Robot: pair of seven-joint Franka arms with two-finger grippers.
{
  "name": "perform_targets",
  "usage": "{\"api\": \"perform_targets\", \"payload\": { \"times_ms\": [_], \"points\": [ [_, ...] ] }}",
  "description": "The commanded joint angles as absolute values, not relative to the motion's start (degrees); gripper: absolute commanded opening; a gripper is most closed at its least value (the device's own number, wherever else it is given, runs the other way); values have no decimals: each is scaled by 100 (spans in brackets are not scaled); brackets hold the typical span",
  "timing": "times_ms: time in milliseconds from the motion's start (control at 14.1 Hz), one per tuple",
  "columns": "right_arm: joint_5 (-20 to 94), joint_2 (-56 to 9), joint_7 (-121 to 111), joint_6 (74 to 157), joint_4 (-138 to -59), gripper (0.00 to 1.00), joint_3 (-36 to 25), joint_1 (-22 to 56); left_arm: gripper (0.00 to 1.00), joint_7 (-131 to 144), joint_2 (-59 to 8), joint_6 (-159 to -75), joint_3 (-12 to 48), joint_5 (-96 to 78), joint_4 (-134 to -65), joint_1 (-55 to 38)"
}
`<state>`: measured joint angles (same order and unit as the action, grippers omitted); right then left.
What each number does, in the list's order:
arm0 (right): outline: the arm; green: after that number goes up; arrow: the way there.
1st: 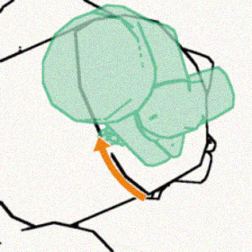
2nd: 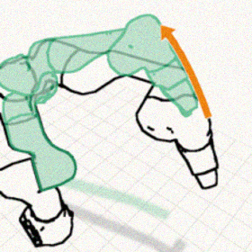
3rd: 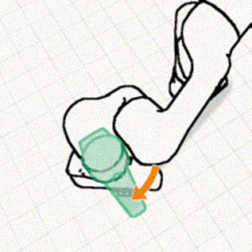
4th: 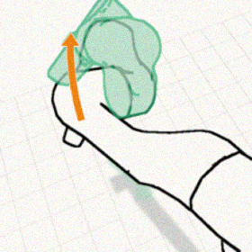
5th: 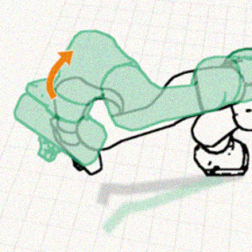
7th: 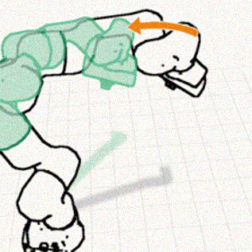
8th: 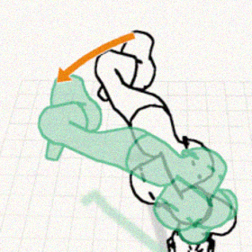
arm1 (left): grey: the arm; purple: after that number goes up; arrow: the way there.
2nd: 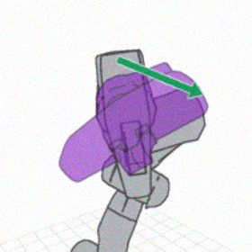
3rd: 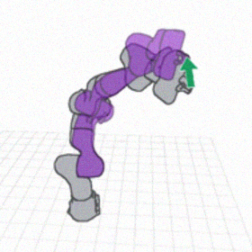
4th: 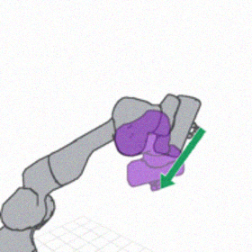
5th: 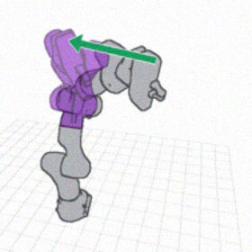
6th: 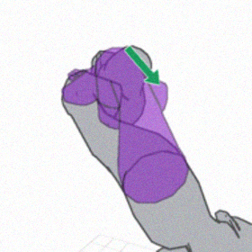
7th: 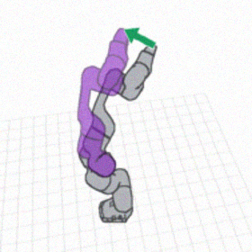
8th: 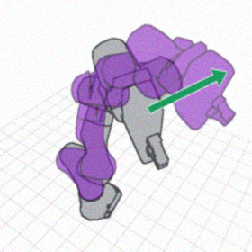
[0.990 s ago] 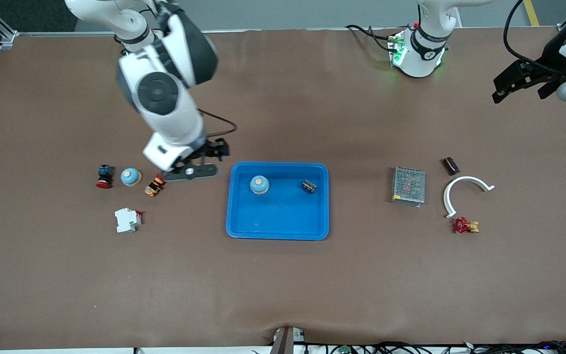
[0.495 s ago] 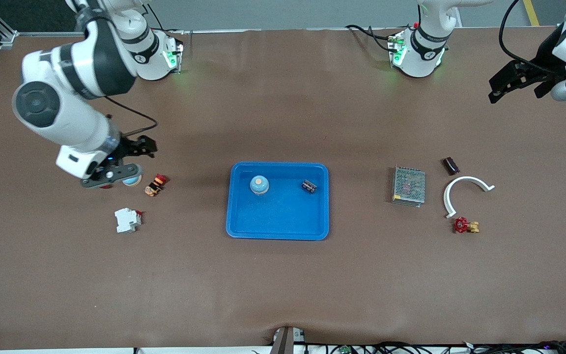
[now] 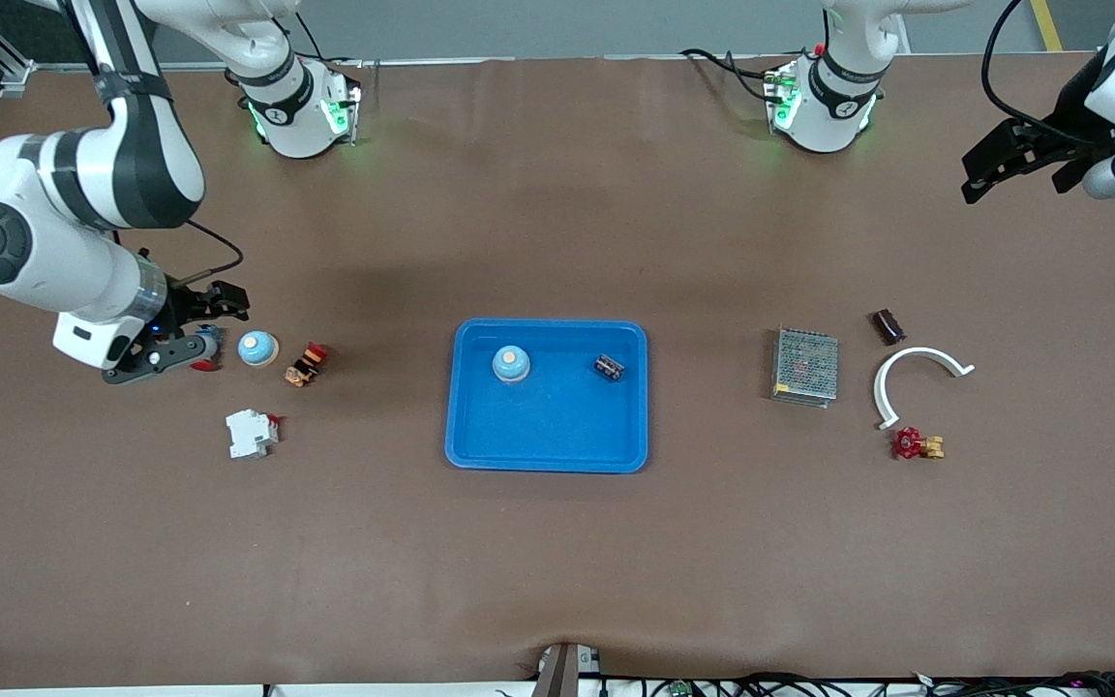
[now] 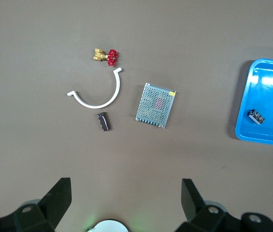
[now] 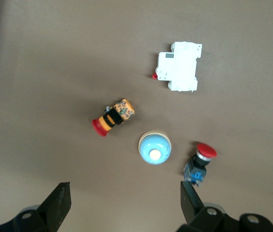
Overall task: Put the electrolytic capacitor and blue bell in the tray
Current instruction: 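Grasp the second blue bell with the right gripper while the left gripper grasps the capacitor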
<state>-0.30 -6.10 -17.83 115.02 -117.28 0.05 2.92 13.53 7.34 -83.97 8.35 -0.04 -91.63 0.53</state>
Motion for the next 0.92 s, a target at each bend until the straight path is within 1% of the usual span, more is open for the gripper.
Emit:
{"api": "perform_targets", "payload": {
  "times_ms": [0, 283, 495, 636, 848],
  "points": [
    [-61, -404, -2345, 12161, -12373, 100, 97, -201, 100, 1318, 660, -8341, 888, 132, -8948, 79],
    [-79, -404, -2584, 13655, -13278, 100, 105, -526, 100, 1318, 571, -8341, 870, 132, -8824, 88],
    [-79, -413, -2593, 14350, -13744, 100, 105, -563, 100, 1318, 563, -8306, 870, 132, -8842, 79],
    [-70, -465, -2567, 14589, -13930, 100, 114, -536, 100, 1318, 527, -8297, 888, 132, -8824, 70],
    [-70, -597, -2531, 14634, -13966, 100, 114, -475, 100, 1318, 536, -8253, 888, 132, -8833, 53]
  ]
}}
